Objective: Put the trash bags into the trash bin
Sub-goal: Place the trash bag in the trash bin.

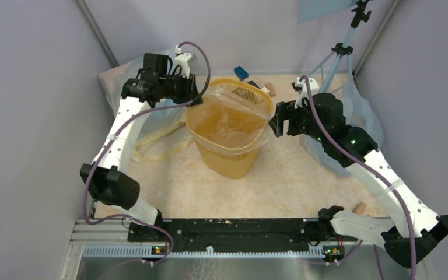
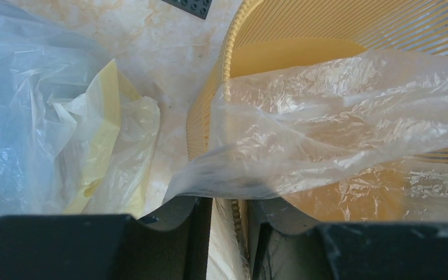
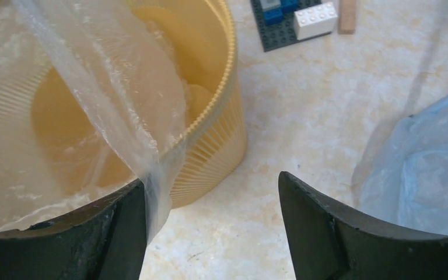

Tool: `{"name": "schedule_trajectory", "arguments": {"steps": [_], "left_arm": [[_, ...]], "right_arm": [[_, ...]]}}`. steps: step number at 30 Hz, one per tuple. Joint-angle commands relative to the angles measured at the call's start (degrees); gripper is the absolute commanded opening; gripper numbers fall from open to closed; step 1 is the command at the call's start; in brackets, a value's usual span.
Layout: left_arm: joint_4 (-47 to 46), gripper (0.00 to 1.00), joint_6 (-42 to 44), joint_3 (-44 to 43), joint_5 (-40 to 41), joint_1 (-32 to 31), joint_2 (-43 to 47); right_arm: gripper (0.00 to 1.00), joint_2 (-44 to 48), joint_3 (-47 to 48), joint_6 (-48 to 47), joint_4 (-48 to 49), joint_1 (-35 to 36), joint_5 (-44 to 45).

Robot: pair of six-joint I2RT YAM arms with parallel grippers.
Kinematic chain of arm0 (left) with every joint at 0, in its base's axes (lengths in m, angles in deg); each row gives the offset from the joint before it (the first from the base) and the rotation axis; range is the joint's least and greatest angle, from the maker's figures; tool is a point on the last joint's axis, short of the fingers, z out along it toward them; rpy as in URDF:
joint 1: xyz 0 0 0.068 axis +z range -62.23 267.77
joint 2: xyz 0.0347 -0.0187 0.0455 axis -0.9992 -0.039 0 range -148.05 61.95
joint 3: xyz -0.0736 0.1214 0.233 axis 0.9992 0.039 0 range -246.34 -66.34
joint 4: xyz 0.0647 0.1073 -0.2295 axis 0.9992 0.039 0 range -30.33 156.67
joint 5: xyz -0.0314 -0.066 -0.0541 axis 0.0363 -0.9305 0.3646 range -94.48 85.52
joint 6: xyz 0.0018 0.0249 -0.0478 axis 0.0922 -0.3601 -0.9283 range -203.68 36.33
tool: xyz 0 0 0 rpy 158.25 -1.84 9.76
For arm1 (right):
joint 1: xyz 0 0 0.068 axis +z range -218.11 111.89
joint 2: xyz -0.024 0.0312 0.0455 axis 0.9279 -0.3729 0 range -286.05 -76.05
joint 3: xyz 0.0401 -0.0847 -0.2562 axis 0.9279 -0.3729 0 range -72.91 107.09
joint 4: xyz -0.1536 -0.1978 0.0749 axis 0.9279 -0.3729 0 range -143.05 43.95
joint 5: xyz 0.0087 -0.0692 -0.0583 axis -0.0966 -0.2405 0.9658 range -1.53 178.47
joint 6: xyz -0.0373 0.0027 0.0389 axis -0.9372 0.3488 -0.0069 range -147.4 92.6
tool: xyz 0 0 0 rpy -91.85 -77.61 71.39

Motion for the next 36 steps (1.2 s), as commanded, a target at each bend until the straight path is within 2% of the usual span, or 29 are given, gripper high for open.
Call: {"name": "schedule_trajectory", "arguments": {"steps": [1,3,14,16,18,24,29,36], "left_arm": [[-2.64,0.32,1.38,0.58,0.6,-0.19,1.93],[-2.89,0.32,1.25,0.73,0.58,-0.19,2.11],[-3.11,0.32,1.53,0.59,0.87,-0.36,2.34],[-3.07,0.31,1.68,0.55,0.77,-0.36,2.26],[-3.19,0.31,1.74,0.79,0.84,-0.36,2.17],[-3.43,0.3,1.83,1.36,0.95,-0.78,1.96],[-3.51,0.29,1.95,1.29,0.97,-0.98,1.73],[-3.92,0.29,2.61,1.29,0.67,-1.14,1.8]], "right_arm": [[0.77,2.7,-0.48,2.31,5.77,-1.1,-12.17],[0.74,2.36,-0.23,2.58,5.47,-1.2,-12.72],[0.18,1.75,-3.04,3.22,5.25,-4.02,-12.32],[0.12,1.16,-3.54,3.36,5.97,-4.72,-12.87],[0.12,0.28,-4.03,3.35,6.59,-5.35,-13.71],[0.33,-1.19,-8.38,2.78,8.61,-5.96,-13.68],[0.36,-3.02,-10.31,2.59,9.17,-7.07,-11.94],[0.43,-0.04,-8.55,2.25,9.97,-7.1,-2.76]]}}
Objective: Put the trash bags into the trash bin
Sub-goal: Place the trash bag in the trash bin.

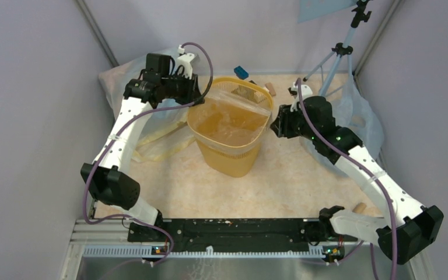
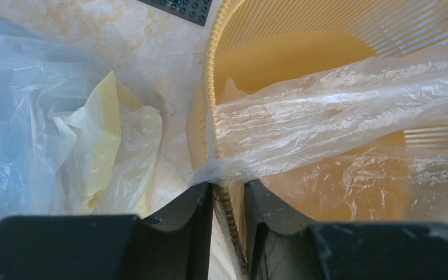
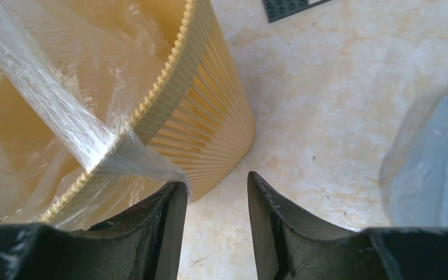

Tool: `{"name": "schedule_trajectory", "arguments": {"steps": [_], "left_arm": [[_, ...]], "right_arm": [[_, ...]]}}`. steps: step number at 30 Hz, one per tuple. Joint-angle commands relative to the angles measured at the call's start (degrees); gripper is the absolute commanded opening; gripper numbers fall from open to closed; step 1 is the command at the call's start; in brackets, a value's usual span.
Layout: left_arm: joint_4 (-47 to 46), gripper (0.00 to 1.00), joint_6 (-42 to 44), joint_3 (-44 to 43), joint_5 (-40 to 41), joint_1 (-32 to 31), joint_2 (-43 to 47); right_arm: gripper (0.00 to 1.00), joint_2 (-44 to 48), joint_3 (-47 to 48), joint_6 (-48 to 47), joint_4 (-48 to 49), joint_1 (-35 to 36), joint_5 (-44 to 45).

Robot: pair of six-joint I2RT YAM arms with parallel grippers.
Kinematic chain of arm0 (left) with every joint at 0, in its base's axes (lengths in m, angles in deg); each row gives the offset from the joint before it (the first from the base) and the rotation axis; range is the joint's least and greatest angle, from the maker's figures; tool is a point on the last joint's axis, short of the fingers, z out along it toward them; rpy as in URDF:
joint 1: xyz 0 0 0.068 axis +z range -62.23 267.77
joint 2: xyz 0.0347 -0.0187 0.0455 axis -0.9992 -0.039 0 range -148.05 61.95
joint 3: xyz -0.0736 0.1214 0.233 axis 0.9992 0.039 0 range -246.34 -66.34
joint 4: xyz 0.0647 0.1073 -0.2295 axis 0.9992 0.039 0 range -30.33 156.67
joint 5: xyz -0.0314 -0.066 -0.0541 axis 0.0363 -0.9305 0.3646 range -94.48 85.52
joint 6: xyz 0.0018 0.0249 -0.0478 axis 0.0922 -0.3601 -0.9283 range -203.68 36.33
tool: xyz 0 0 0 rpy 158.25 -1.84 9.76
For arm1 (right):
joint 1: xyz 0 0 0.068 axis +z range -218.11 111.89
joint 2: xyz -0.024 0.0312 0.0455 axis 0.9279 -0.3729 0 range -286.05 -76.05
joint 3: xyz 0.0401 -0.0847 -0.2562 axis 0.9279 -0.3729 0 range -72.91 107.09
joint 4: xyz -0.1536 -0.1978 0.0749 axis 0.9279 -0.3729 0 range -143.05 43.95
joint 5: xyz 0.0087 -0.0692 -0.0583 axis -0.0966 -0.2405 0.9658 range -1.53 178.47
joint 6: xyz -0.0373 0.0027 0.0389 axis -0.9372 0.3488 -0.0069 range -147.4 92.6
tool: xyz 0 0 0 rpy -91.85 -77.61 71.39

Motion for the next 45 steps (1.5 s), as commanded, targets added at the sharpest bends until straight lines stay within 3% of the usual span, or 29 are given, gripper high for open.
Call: {"name": "schedule_trajectory", "arguments": {"steps": [1,6,11,16,23,26,31,35,38,41,45], "left_arm": [[-2.42,0.29,1.48,0.62,0.03,-0.13,1.81],[-3.66,0.28,2.31,1.11,-1.03,-0.36,1.69],[-4.45,0.28,2.87,0.94,-1.38,-1.2,1.53],[-4.59,0.24,5.96,-0.92,-0.26,-2.35,0.78],[0.74,0.09,13.45,-7.49,-2.19,-3.12,-4.97],[1.87,0.04,14.81,-9.26,-2.09,-4.3,-6.49],[1.12,0.04,16.63,-9.87,-1.33,-6.33,-6.3],[0.97,0.03,17.84,-11.09,-1.06,-7.19,-7.11],[1.19,0.07,17.97,-11.81,-1.01,-7.58,-7.72],[0.78,0.16,17.96,-11.68,-0.24,-8.02,-7.72],[-0.02,0.23,17.78,-11.35,0.31,-8.08,-7.16]], "right_arm": [[0.43,2.6,1.66,-1.17,1.35,-1.07,8.59],[0.34,3.63,2.06,-2.44,4.61,-1.07,5.65],[0.35,3.94,3.1,-3.48,6.23,-1.07,2.08],[0.53,4.3,5.88,-4.11,2.75,-1.07,-2.62],[0.69,9.29,7.84,-6.04,-0.17,-1.02,-6.12],[0.7,9.32,10.99,-7.3,-1.49,-0.99,-9.89],[0.73,5.36,17.88,-8.36,-6.99,-0.79,-15.74],[0.78,2.44,21.89,-9.14,-10.31,3.12,-14.42],[0.72,-1.2,26.02,-10.82,-14.13,10.19,-5.92],[0.56,-5.4,29.98,-12.03,-17.84,13.76,0.98],[0.53,-9.3,32.44,-13.21,-19.49,14.47,4.34]]}}
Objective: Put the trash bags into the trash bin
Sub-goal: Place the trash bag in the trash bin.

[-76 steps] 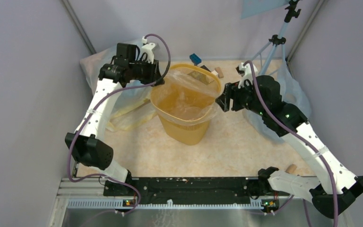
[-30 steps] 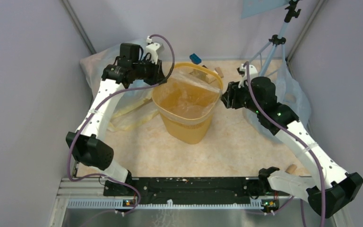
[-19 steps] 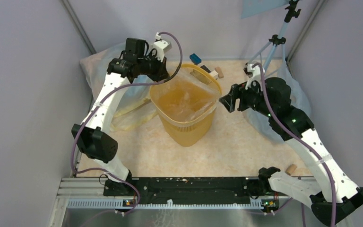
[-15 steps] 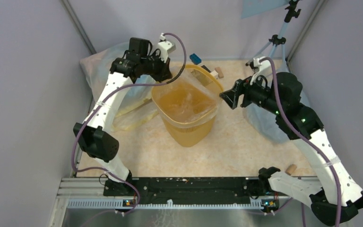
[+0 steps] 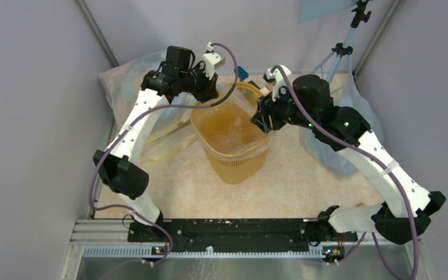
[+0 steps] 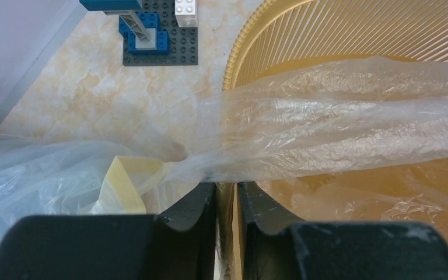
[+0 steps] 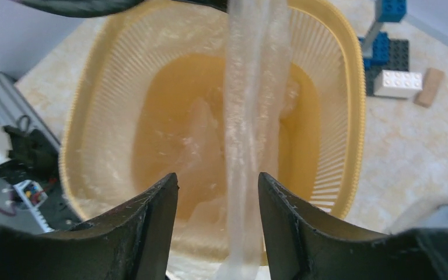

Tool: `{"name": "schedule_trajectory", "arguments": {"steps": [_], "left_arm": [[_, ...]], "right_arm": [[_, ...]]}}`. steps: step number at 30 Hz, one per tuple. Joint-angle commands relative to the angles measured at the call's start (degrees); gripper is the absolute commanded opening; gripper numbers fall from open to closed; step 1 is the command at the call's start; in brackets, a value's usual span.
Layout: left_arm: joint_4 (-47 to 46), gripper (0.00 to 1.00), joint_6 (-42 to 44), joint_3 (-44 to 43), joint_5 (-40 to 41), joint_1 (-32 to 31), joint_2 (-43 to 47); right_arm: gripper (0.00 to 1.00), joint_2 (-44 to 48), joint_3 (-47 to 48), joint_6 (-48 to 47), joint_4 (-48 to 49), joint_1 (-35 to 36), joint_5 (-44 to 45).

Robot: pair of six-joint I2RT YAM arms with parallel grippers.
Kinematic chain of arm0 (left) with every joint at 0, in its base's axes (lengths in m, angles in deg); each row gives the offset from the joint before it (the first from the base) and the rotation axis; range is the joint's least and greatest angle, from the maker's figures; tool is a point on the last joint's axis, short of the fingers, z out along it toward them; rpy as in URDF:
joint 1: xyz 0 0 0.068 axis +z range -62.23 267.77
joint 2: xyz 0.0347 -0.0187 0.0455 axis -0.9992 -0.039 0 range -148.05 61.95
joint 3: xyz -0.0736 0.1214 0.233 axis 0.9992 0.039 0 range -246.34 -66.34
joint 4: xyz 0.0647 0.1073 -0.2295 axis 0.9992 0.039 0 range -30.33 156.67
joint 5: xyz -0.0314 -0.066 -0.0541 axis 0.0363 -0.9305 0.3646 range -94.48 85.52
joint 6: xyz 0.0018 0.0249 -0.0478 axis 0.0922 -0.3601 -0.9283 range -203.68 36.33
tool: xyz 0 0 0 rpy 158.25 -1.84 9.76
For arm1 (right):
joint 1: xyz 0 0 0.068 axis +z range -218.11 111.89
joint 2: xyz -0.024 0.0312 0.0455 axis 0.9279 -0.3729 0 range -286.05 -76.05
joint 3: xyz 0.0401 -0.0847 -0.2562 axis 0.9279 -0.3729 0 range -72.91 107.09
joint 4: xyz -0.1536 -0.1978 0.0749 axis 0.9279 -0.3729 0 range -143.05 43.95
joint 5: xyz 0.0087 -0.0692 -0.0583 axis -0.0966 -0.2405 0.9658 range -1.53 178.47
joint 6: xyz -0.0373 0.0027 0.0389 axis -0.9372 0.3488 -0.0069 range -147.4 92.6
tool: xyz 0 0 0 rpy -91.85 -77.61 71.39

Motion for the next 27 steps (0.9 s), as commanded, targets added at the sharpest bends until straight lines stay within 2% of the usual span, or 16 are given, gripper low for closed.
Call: {"name": "schedule_trajectory", "arguments": {"steps": [1,7,9,10,11,14,18,22,27], "left_arm": [[-0.98,0.24,1.1,-1.52,-0.22,-0.54,0.57],[-2.04,0.27,0.32,-0.6,-0.97,-0.71,1.13],[-2.71,0.27,0.27,0.23,-0.92,-0.92,1.39],[-3.13,0.27,0.26,0.77,-0.8,-0.97,1.54],[-3.47,0.27,0.27,0.94,-0.78,-1.06,1.61],[-3.68,0.27,0.44,1.17,-1.07,-1.07,1.52],[-3.69,0.21,0.66,1.35,-1.79,-1.07,1.15],[-3.69,0.16,1.18,1.76,-1.9,-1.1,1.39],[-3.93,0.11,2.04,2.59,-2.31,-1.16,1.74]], "right_arm": [[0.52,-3.03,3.98,-2.62,-3.33,0.83,8.09],[0.5,-6.02,4.67,-3.56,-1.81,0.87,8.81],[0.41,-7.01,5.28,-3.58,-1.06,0.9,8.58],[0.4,-7.61,5.58,-3.52,-0.59,0.86,8.3],[0.42,-7.95,5.84,-3.5,-0.08,0.85,7.95],[0.58,-9.24,6.88,-3.6,1.78,0.81,7.31],[0.6,-12.07,8.8,-3.53,4.05,0.77,7.13],[0.54,-15.13,10.49,-2.88,6.62,0.57,6.61],[0.42,-17.22,11.14,-0.63,9.71,-1.74,-0.7]]}}
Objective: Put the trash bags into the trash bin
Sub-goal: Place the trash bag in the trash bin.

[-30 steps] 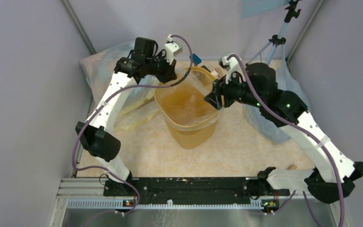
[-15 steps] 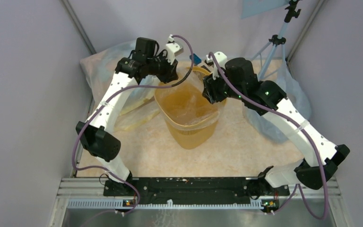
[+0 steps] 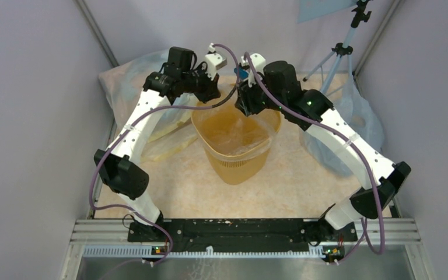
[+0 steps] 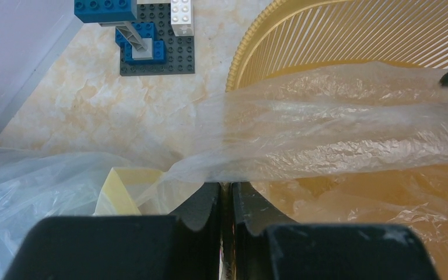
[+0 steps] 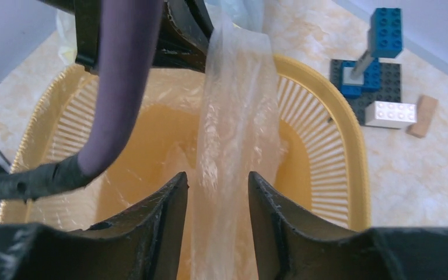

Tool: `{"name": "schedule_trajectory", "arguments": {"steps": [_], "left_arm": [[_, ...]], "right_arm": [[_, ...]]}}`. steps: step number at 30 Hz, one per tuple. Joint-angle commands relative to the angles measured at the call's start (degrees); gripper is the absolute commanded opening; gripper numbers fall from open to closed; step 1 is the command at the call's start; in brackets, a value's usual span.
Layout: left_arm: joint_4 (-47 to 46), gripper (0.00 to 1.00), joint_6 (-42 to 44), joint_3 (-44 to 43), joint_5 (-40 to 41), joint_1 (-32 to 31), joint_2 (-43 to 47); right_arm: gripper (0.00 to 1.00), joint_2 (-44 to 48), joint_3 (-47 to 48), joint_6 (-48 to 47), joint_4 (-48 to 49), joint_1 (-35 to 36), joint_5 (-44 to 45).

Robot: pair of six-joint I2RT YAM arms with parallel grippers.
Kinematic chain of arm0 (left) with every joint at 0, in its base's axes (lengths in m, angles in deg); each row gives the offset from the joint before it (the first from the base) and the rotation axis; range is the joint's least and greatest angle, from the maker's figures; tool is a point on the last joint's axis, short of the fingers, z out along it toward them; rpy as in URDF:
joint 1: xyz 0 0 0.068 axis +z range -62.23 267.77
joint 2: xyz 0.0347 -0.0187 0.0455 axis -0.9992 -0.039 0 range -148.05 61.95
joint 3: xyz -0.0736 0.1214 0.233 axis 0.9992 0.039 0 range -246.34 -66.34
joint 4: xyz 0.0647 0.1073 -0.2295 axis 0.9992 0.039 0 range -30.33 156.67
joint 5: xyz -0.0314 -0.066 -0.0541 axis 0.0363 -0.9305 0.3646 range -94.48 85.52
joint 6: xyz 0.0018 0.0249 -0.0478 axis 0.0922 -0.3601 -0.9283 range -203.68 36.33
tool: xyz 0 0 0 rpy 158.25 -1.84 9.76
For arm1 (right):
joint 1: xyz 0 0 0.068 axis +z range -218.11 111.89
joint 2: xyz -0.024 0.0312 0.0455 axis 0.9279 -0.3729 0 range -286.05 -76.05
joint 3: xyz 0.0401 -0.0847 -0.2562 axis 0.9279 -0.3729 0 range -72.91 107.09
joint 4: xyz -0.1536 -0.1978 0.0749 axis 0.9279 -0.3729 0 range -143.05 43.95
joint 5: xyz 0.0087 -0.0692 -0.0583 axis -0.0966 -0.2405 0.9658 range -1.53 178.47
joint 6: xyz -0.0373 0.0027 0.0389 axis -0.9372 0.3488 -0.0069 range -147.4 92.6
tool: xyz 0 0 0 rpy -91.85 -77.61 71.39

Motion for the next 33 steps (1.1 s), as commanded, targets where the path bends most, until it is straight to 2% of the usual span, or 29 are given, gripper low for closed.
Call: {"name": "schedule_trajectory", "arguments": {"steps": [1,4,7,8,15,22,33], "left_arm": [[-1.59,0.1,2.03,1.16,-1.96,-0.5,1.73],[-1.85,0.07,2.24,1.39,-2.07,-0.5,1.96],[-2.28,0.05,2.46,1.82,-2.29,-0.5,2.27],[-2.43,0.04,2.41,1.94,-2.33,-0.5,2.35],[-3.22,0.0,3.29,3.27,-2.06,-0.97,2.82],[-3.28,0.0,4.17,4.21,-1.05,-1.54,3.41],[-3.29,0.0,5.08,4.78,-0.49,-2.21,3.89]], "right_arm": [[0.4,-1.27,2.82,2.42,5.24,-2.13,-6.99],[0.26,-1.23,2.02,3.43,6.57,-3.45,-9.25],[0.02,-0.79,0.75,5.01,8.04,-5.5,-10.88],[0.0,-0.57,0.27,5.58,8.57,-6.44,-11.83],[0.0,-1.14,-1.61,11.16,13.0,-13.93,-17.51],[0.0,-5.1,-0.77,16.87,14.67,-20.68,-19.24],[0.02,-11.83,1.04,20.69,14.74,-23.72,-21.77]]}}
